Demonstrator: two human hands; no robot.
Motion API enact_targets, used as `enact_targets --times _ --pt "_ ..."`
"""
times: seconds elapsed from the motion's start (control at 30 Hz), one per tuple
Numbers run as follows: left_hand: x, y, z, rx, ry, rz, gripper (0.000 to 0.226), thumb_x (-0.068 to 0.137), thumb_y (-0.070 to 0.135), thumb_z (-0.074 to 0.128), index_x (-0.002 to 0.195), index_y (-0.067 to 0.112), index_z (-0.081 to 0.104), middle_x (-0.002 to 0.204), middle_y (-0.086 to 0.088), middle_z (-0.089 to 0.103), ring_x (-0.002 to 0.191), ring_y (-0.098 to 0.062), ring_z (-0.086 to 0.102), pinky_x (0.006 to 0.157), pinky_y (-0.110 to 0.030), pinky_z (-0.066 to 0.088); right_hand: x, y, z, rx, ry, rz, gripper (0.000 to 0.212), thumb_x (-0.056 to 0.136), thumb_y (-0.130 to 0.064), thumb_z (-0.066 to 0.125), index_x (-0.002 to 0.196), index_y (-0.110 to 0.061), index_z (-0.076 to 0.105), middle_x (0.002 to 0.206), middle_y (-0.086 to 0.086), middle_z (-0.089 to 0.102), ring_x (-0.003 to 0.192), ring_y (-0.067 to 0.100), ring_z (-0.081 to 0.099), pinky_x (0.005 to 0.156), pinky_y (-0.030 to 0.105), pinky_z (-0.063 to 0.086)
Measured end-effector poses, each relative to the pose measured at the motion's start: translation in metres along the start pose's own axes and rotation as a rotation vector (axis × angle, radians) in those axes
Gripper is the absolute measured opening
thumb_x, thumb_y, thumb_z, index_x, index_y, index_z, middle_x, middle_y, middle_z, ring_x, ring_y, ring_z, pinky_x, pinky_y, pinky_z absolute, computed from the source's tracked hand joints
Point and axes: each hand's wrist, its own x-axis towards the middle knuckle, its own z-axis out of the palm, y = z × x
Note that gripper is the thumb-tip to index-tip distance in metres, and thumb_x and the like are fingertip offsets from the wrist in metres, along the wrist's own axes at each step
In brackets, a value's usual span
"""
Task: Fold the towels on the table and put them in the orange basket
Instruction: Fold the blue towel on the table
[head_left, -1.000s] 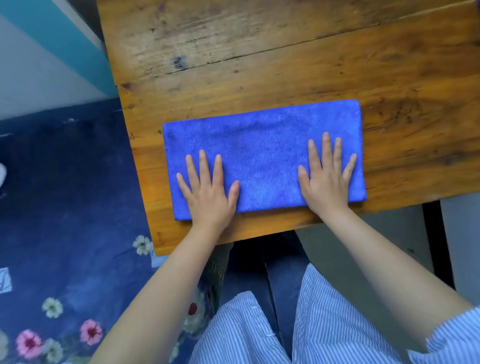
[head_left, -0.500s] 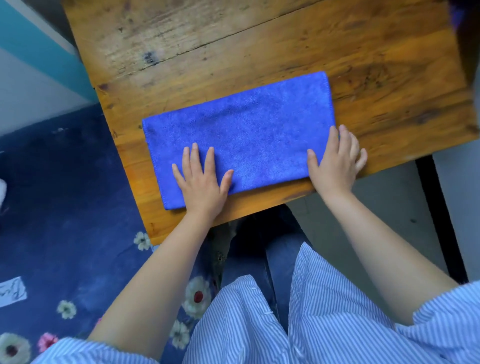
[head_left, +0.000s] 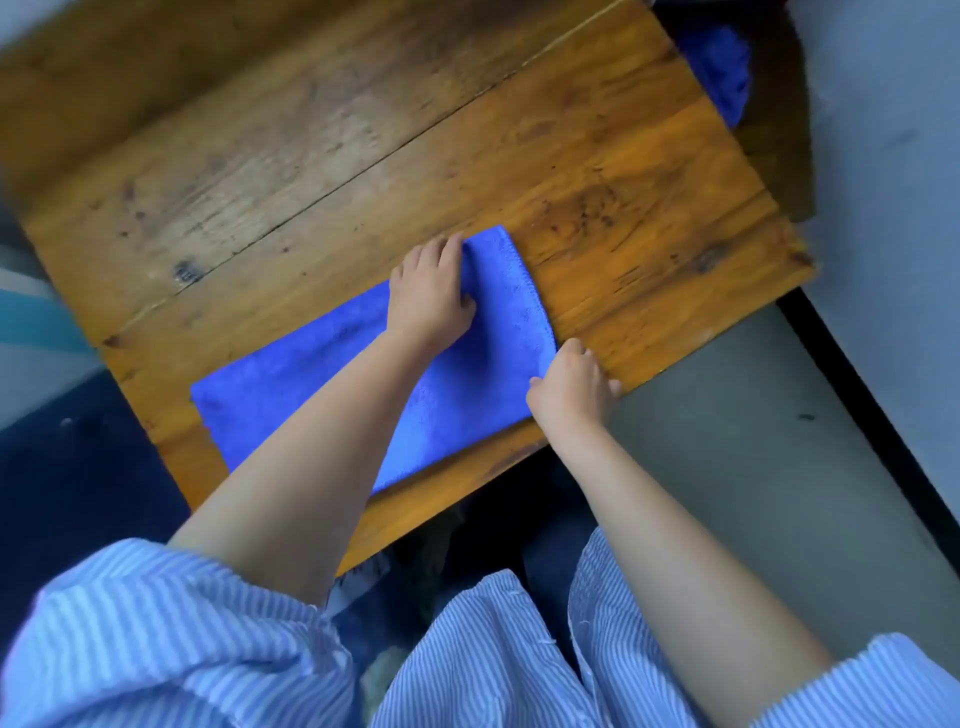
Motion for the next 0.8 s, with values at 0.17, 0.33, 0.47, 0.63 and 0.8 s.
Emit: enact_targets --times 0.17,0.33,0.47,0.63,0.8 --pt "0.038 0.015 -0.018 -0.273 -0.161 -0.071 0.062 0.082 0.008 0.053 0.140 0.017 0.034 0.129 -0.013 0.049 0.119 -0.030 0.045 0.088 -0.031 0.040 0.012 0.006 -0.011 0.093 -0.145 -0.037 0.006 0.082 -0.010 0.056 0.087 -0.008 0.053 0.114 0.013 0.052 0.102 0.032 0.053 0.075 0.030 0.037" --pt "0.064 0.027 -0.038 -0.287 -0.328 -0.023 0.043 0.079 -0.001 0.053 0.120 0.012 0.057 0.112 -0.011 0.058 0.101 -0.026 0.053 0.075 -0.018 0.035 0.027 0.012 -0.031 0.075 -0.211 -0.199 0.019 0.080 -0.007 0.051 0.073 -0.011 0.034 0.105 0.014 0.057 0.098 0.032 0.053 0.067 0.028 0.031" --pt "0.089 0.032 -0.062 -0.348 -0.288 -0.042 0.033 0.077 -0.004 0.051 0.104 0.010 0.063 0.069 0.004 0.046 0.062 -0.013 0.043 0.046 -0.007 0.035 0.063 0.011 -0.064 0.199 -0.169 -0.193 0.020 0.079 -0.006 0.055 0.092 -0.013 0.043 0.094 0.010 0.057 0.090 0.029 0.055 0.065 0.028 0.035" --pt "0.120 0.039 -0.093 -0.292 -0.217 -0.003 0.027 0.077 -0.006 0.052 0.099 0.004 0.065 0.081 -0.006 0.052 0.076 -0.019 0.045 0.051 -0.012 0.034 0.124 -0.007 -0.115 0.108 -0.100 -0.288 0.026 0.078 -0.004 0.058 0.103 -0.008 0.061 0.110 0.011 0.064 0.102 0.029 0.058 0.074 0.028 0.043" --pt "0.132 0.042 -0.119 -0.289 -0.041 0.058 0.025 0.076 -0.008 0.054 0.096 0.001 0.065 0.074 0.000 0.050 0.078 -0.017 0.043 0.045 0.000 0.029 0.155 -0.026 -0.161 0.114 0.083 -0.385 0.016 0.078 -0.001 0.057 0.091 -0.007 0.065 0.103 0.012 0.063 0.099 0.030 0.056 0.067 0.026 0.035"
